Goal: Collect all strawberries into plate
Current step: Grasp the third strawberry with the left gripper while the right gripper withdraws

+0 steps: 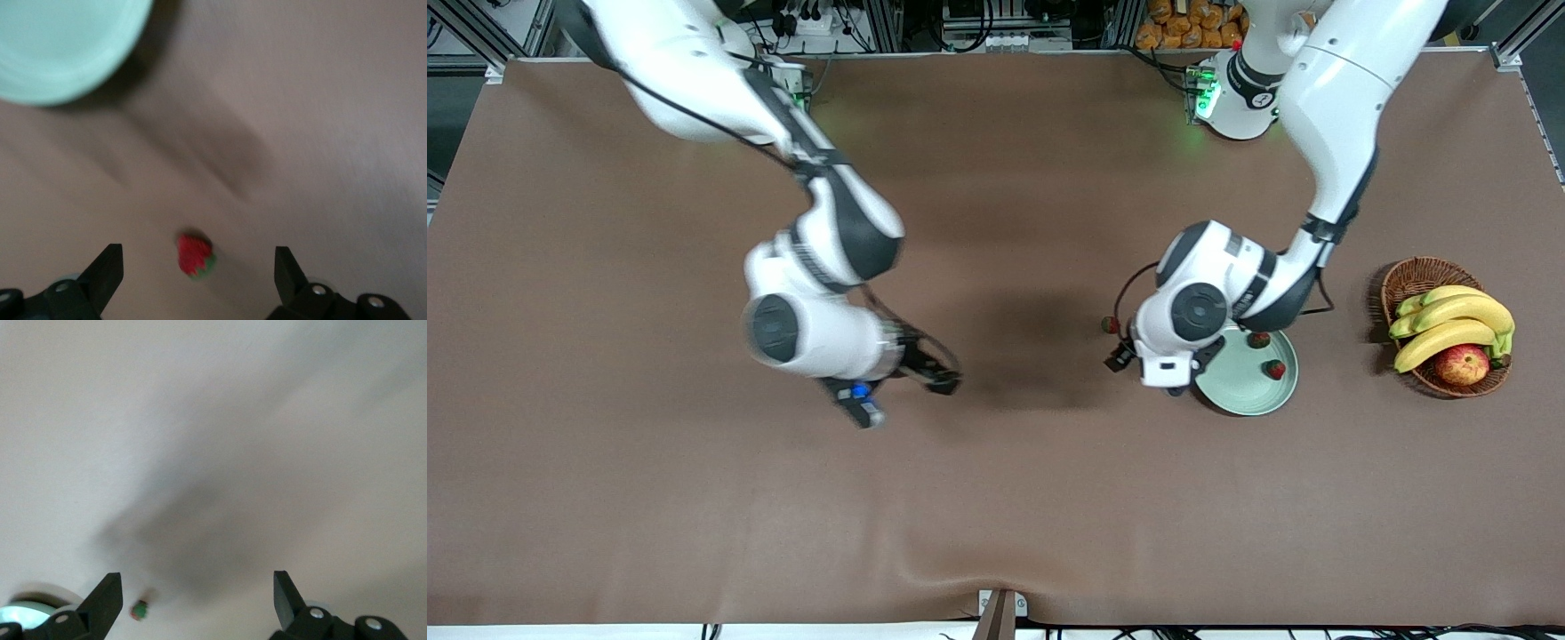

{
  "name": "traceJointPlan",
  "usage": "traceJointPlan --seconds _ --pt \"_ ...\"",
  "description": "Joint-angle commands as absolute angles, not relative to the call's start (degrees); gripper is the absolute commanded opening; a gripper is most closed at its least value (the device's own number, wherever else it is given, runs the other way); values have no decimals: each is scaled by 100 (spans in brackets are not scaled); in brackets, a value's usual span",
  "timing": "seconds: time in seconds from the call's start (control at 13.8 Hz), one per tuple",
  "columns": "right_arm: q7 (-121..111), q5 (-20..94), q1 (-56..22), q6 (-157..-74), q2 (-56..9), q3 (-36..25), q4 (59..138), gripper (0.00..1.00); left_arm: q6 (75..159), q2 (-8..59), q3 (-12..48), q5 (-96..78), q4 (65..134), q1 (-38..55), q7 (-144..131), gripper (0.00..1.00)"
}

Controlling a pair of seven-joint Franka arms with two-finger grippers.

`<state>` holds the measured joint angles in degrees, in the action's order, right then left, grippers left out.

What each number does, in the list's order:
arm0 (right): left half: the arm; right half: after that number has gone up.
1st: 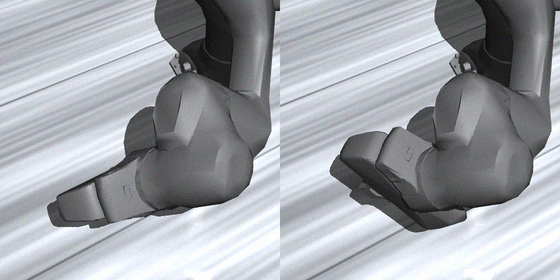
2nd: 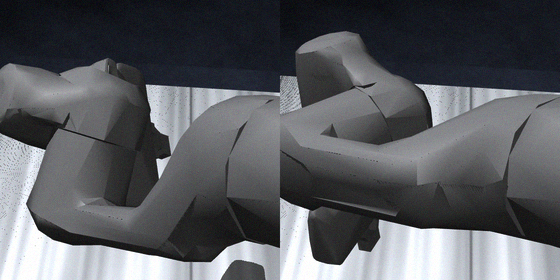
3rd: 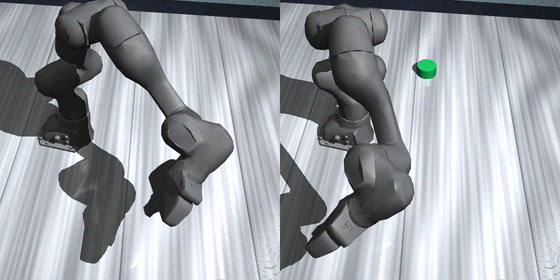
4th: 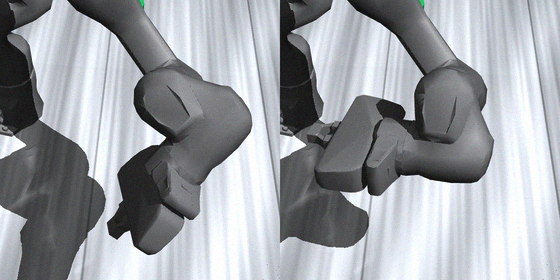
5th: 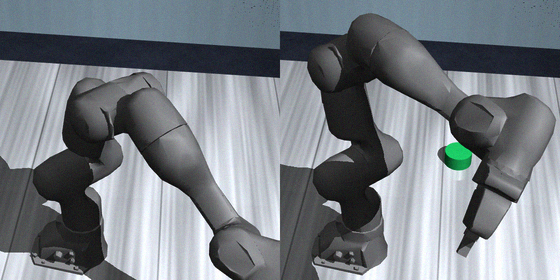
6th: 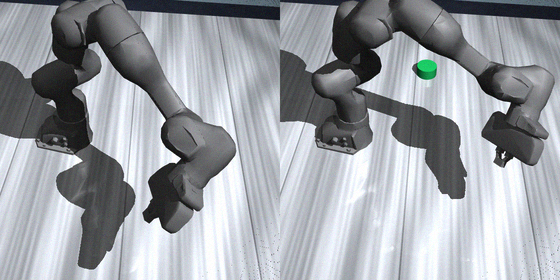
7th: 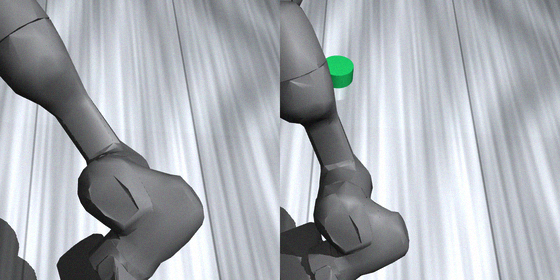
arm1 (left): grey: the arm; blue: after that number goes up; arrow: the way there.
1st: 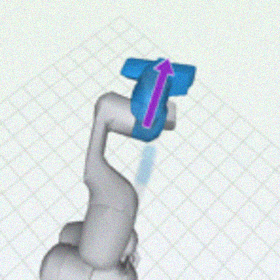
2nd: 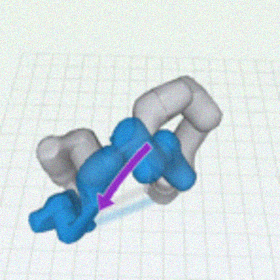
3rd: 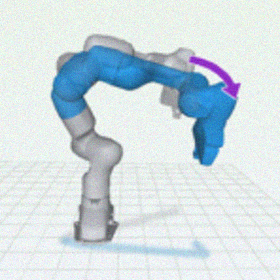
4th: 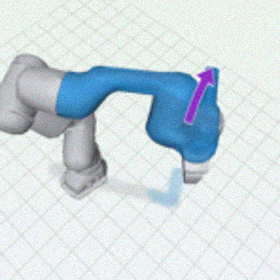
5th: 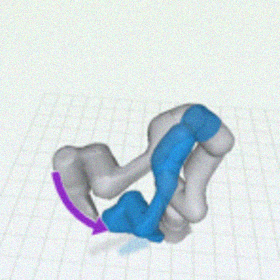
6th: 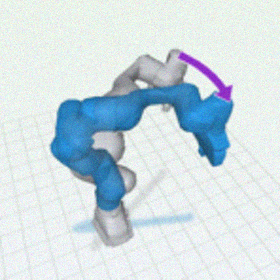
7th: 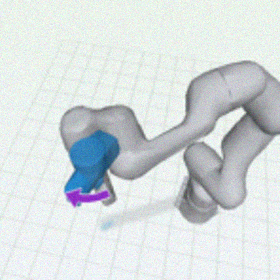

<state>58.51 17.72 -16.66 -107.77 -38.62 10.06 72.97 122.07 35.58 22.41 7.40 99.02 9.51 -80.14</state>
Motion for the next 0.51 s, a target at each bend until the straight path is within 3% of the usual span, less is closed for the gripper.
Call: traceJointPlan --seconds 0.0,0.44 --pt "5257 1696 -1171 -10328 -3499 1116 7497 100 12313 3638 2206 633 9914 1098 -8296 100" --pt "3588 1222 -72 -9265 -2761 1134 7480 100 12673 3639 2197 677 10344 1099 -9350 100"
